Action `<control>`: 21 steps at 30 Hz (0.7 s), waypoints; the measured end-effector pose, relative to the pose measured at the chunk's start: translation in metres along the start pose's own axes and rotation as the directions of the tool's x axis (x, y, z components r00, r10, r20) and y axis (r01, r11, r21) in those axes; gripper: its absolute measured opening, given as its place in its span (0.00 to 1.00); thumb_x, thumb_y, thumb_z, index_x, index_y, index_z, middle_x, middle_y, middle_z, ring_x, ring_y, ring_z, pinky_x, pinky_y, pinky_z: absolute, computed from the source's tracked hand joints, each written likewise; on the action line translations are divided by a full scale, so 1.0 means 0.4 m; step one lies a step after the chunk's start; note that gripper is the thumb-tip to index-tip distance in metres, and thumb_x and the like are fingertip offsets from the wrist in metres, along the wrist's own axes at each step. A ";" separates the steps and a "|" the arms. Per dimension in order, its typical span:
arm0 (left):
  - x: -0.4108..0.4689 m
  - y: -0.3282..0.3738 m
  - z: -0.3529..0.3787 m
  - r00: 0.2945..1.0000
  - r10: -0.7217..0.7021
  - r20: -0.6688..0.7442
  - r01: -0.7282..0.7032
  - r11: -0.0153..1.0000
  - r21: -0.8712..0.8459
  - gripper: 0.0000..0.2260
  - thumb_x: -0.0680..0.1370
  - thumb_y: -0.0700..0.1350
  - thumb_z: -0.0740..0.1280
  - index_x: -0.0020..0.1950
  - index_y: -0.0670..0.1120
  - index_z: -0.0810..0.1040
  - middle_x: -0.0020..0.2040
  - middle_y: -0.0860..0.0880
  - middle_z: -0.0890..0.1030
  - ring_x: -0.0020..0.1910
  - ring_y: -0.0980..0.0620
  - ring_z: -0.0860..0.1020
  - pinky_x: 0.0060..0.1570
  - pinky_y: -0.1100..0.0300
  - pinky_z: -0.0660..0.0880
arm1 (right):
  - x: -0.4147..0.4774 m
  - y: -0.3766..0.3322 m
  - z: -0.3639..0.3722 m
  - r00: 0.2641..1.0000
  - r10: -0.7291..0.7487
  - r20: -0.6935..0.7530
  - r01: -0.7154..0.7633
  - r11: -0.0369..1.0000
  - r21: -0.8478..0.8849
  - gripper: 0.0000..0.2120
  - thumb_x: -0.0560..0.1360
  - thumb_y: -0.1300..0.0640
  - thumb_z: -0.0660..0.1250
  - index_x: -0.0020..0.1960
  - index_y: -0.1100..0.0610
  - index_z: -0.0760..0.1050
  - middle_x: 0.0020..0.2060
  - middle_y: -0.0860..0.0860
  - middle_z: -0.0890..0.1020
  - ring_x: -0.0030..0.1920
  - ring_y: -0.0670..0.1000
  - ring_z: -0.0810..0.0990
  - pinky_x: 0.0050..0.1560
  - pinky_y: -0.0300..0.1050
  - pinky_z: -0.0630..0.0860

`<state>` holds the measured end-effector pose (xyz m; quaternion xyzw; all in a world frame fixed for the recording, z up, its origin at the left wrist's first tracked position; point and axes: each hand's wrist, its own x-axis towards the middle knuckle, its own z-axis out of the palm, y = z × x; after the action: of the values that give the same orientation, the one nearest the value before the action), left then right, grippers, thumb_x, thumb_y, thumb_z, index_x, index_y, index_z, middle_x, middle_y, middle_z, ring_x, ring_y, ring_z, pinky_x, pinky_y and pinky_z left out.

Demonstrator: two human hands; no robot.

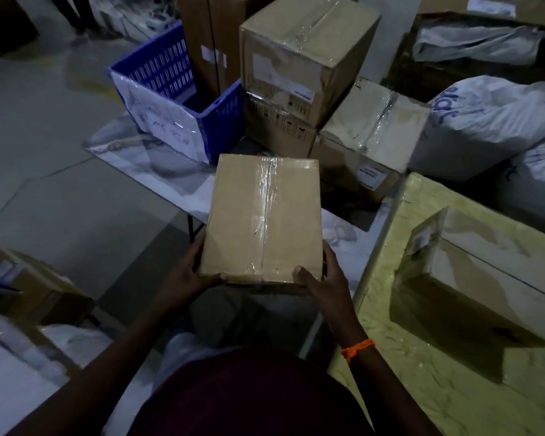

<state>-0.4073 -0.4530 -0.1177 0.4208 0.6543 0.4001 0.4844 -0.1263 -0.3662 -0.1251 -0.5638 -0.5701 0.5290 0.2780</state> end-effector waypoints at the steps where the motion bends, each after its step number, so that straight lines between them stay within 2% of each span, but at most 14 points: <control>1: 0.000 0.000 0.003 1.000 0.012 -0.010 -0.012 0.999 0.031 0.52 0.65 0.59 0.80 0.83 0.53 0.57 0.77 0.57 0.68 0.73 0.65 0.68 0.67 0.68 0.70 | -0.001 0.001 -0.001 1.000 -0.013 0.001 0.013 1.000 -0.011 0.32 0.78 0.58 0.74 0.78 0.49 0.64 0.67 0.46 0.78 0.65 0.43 0.77 0.66 0.42 0.76; 3: 0.001 0.002 0.008 0.999 0.042 -0.023 -0.040 0.996 0.079 0.51 0.66 0.57 0.81 0.83 0.53 0.58 0.76 0.57 0.70 0.71 0.68 0.69 0.62 0.74 0.69 | -0.002 0.000 -0.005 0.999 -0.043 0.005 0.044 0.998 -0.036 0.33 0.78 0.56 0.75 0.78 0.48 0.64 0.67 0.45 0.78 0.64 0.38 0.77 0.62 0.34 0.76; 5: 0.001 0.001 0.013 0.997 0.065 -0.029 -0.061 0.993 0.105 0.48 0.68 0.50 0.82 0.82 0.52 0.59 0.75 0.55 0.71 0.70 0.68 0.70 0.61 0.74 0.70 | -0.005 -0.010 -0.009 0.997 -0.075 0.016 0.076 0.995 -0.063 0.33 0.77 0.54 0.76 0.76 0.43 0.64 0.63 0.40 0.78 0.60 0.29 0.76 0.56 0.26 0.74; 6: 0.000 0.003 0.014 0.997 0.069 -0.035 -0.065 0.992 0.104 0.48 0.68 0.49 0.82 0.82 0.51 0.60 0.75 0.54 0.72 0.69 0.67 0.71 0.62 0.72 0.72 | -0.008 -0.017 -0.011 0.997 -0.082 0.015 0.083 0.994 -0.068 0.34 0.76 0.52 0.77 0.75 0.41 0.64 0.62 0.39 0.78 0.59 0.29 0.76 0.55 0.25 0.74; 9: -0.013 0.019 0.006 0.995 0.078 -0.060 -0.072 0.993 0.097 0.48 0.67 0.51 0.83 0.81 0.52 0.62 0.75 0.54 0.73 0.71 0.60 0.72 0.68 0.61 0.73 | -0.033 -0.036 -0.030 0.993 -0.118 -0.009 0.117 0.991 -0.067 0.35 0.73 0.46 0.79 0.75 0.40 0.66 0.62 0.40 0.80 0.61 0.37 0.79 0.60 0.35 0.78; 11: -0.031 0.053 0.006 0.994 0.098 -0.048 -0.094 0.991 0.092 0.48 0.67 0.48 0.84 0.82 0.52 0.61 0.76 0.54 0.72 0.73 0.58 0.71 0.69 0.57 0.73 | -0.062 -0.050 -0.053 0.991 -0.132 -0.019 0.131 0.991 -0.035 0.37 0.71 0.45 0.80 0.76 0.40 0.67 0.62 0.36 0.81 0.61 0.37 0.79 0.61 0.41 0.80; 12: -0.044 0.074 0.010 0.993 0.110 -0.044 -0.106 0.991 0.084 0.48 0.68 0.46 0.83 0.82 0.52 0.61 0.76 0.54 0.71 0.73 0.60 0.71 0.67 0.59 0.74 | -0.081 -0.059 -0.066 0.990 -0.140 -0.024 0.139 0.990 -0.022 0.38 0.70 0.44 0.80 0.76 0.40 0.67 0.62 0.34 0.80 0.62 0.37 0.79 0.61 0.42 0.80; 14: -0.074 0.121 0.023 0.989 0.139 -0.050 -0.135 0.988 0.075 0.47 0.68 0.42 0.81 0.82 0.52 0.60 0.75 0.58 0.70 0.69 0.69 0.71 0.60 0.70 0.75 | -0.123 -0.078 -0.094 0.987 -0.155 -0.042 0.156 0.988 0.004 0.40 0.69 0.44 0.81 0.76 0.37 0.66 0.63 0.33 0.79 0.63 0.37 0.78 0.60 0.41 0.80; 16: -0.103 0.166 0.043 0.982 0.185 -0.044 -0.181 0.980 0.082 0.47 0.67 0.39 0.80 0.81 0.51 0.60 0.74 0.60 0.67 0.65 0.76 0.70 0.55 0.76 0.72 | -0.164 -0.088 -0.123 0.982 -0.169 -0.082 0.172 0.985 0.024 0.43 0.67 0.44 0.82 0.76 0.35 0.65 0.63 0.31 0.78 0.63 0.35 0.76 0.57 0.36 0.79; 19: -0.113 0.229 0.073 0.959 0.284 0.014 -0.284 0.951 0.124 0.48 0.67 0.41 0.81 0.80 0.57 0.59 0.75 0.62 0.66 0.68 0.76 0.67 0.56 0.78 0.71 | -0.206 -0.087 -0.170 0.964 -0.174 -0.202 0.187 0.981 0.048 0.53 0.60 0.35 0.83 0.80 0.38 0.61 0.67 0.31 0.75 0.64 0.32 0.75 0.55 0.31 0.78; 21: -0.078 0.275 0.095 0.934 0.350 0.068 -0.357 0.922 0.150 0.47 0.67 0.46 0.81 0.80 0.59 0.60 0.75 0.64 0.67 0.71 0.72 0.67 0.59 0.76 0.71 | -0.212 -0.091 -0.203 0.943 -0.190 -0.274 0.205 0.978 0.025 0.57 0.56 0.30 0.81 0.79 0.33 0.59 0.66 0.24 0.72 0.64 0.29 0.73 0.55 0.29 0.77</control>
<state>-0.3468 -0.4419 -0.0139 0.5774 0.5879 0.4184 0.3819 -0.0469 -0.4148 -0.0450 -0.5632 -0.5661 0.4315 0.4198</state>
